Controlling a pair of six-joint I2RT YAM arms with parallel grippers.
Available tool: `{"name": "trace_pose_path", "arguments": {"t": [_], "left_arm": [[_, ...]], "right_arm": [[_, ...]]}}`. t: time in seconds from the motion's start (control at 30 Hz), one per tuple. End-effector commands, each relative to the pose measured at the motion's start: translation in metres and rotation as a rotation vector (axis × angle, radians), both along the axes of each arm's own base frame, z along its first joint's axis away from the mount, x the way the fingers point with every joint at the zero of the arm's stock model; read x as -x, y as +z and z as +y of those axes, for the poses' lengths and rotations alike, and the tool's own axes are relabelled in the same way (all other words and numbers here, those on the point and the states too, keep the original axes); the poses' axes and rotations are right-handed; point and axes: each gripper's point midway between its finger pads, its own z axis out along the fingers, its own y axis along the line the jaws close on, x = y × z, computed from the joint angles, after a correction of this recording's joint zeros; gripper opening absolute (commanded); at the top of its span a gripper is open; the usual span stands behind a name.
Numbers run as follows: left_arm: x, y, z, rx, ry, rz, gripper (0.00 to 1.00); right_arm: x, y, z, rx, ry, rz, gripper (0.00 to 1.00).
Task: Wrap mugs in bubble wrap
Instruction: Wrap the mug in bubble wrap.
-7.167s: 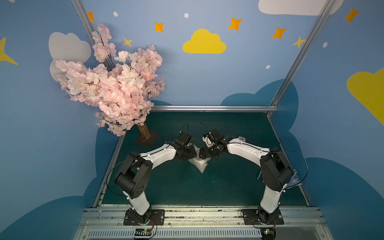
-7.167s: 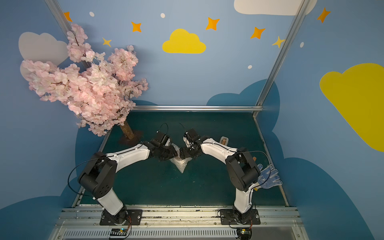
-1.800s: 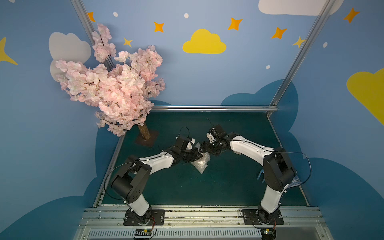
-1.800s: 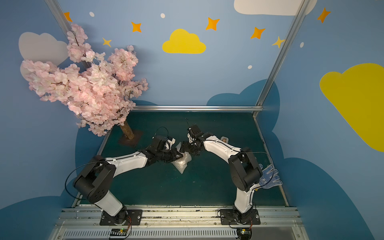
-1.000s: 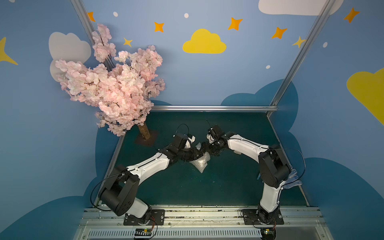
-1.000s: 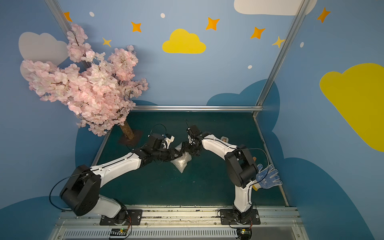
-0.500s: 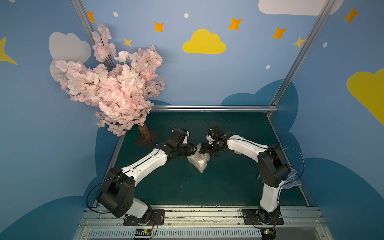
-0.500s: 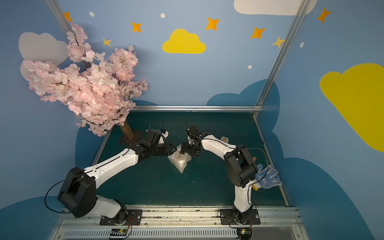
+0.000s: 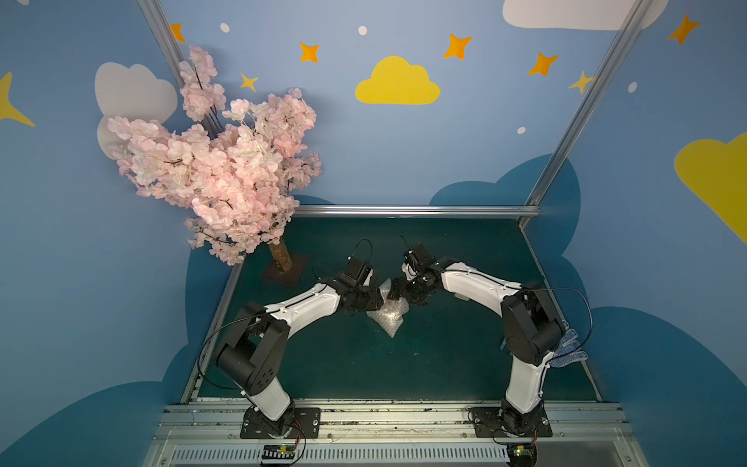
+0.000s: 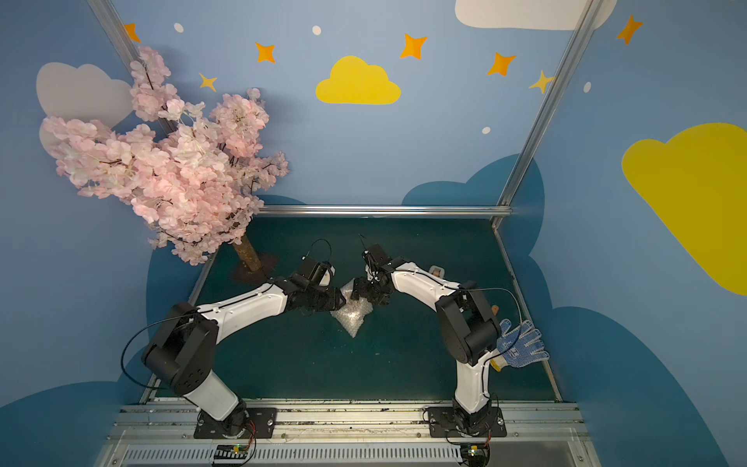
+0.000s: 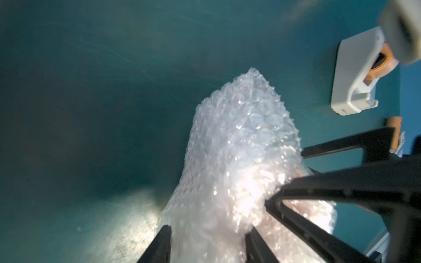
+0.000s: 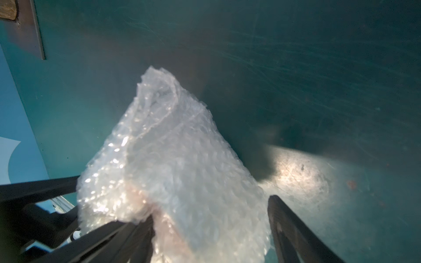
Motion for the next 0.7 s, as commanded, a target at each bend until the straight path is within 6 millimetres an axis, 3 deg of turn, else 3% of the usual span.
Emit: {"name": "trace_pose_path", "arguments": {"t": [0.0,0.1,0.23,0.67], "left_arm": [[0.012,-0.029,0.007,-0.088,-0.014,0.080,0.52],[0.012,-0.036,0.008,-0.100,-0.012,0.095,0.52],[0.011,-0.040,0.008,-0.109,-0.007,0.105,0.52],[0.002,-0.050,0.016,-0.182,0.043,0.141,0.52]], "right_arm": [[0.005,0.007,-0.005,0.006,0.017,-0.028,0.77],[0.005,0.023,-0.006,-0.014,0.035,-0.082,0.79],[0.010,0.030,-0.006,-0.023,0.069,-0.091,0.82],[0.023,-0.005,-0.011,0.069,0.076,0.015,0.80]]}}
